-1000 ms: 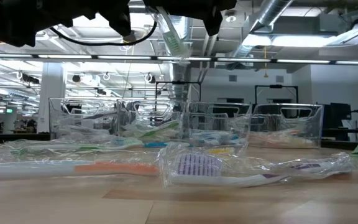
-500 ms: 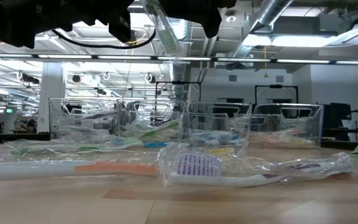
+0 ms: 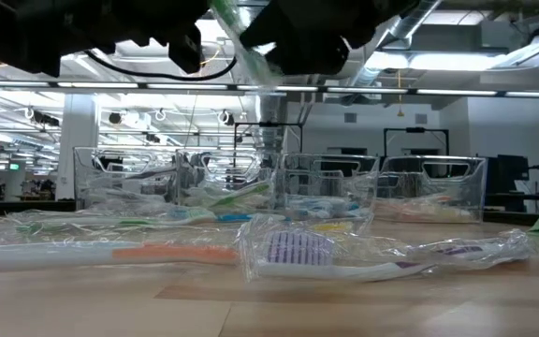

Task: Pick & Place Toothbrushes
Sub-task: Put the green toothbrush into the middle left transparent bin

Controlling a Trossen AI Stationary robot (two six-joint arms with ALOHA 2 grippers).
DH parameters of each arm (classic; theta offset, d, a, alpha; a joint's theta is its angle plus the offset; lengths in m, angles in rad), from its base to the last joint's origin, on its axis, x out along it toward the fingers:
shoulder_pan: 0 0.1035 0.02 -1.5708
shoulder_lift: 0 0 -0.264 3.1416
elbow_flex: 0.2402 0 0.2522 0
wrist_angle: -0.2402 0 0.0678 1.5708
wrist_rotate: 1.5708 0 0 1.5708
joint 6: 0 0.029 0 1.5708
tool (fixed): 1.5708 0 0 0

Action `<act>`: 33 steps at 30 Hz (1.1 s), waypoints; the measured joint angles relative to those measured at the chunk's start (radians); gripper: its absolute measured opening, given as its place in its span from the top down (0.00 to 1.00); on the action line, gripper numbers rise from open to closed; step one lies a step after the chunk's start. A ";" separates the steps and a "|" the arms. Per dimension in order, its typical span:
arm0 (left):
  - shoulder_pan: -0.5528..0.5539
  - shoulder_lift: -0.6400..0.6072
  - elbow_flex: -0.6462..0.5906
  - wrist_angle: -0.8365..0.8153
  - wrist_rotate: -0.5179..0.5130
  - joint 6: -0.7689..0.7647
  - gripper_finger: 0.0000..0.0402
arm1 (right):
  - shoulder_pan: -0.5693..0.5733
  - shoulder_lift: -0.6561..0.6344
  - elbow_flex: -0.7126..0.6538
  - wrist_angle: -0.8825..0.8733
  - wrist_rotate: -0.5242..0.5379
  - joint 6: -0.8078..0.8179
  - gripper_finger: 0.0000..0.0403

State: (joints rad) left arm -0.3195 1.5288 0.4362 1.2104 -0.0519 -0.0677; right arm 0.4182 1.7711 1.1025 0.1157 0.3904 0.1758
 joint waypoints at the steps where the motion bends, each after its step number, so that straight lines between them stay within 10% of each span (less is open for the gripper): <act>1: 0.006 0.000 0.000 -0.001 0.000 0.005 0.96 | -0.003 -0.011 0.000 -0.027 0.000 0.020 0.29; 11: 0.109 -0.022 0.000 -0.091 0.070 -0.048 0.96 | 0.025 -0.161 0.000 -0.435 0.165 0.297 0.29; 20: 0.329 -0.295 0.068 -0.600 0.116 -0.011 0.96 | 0.075 -0.258 0.000 -0.792 0.288 0.479 0.29; 33: 0.737 -0.306 0.367 -1.174 0.160 0.162 0.96 | 0.146 -0.246 0.000 -0.785 0.282 0.619 0.29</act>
State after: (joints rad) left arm 0.4178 1.2224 0.8028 0.0360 0.1080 0.0941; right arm 0.5637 1.5246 1.1023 -0.6692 0.6724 0.7943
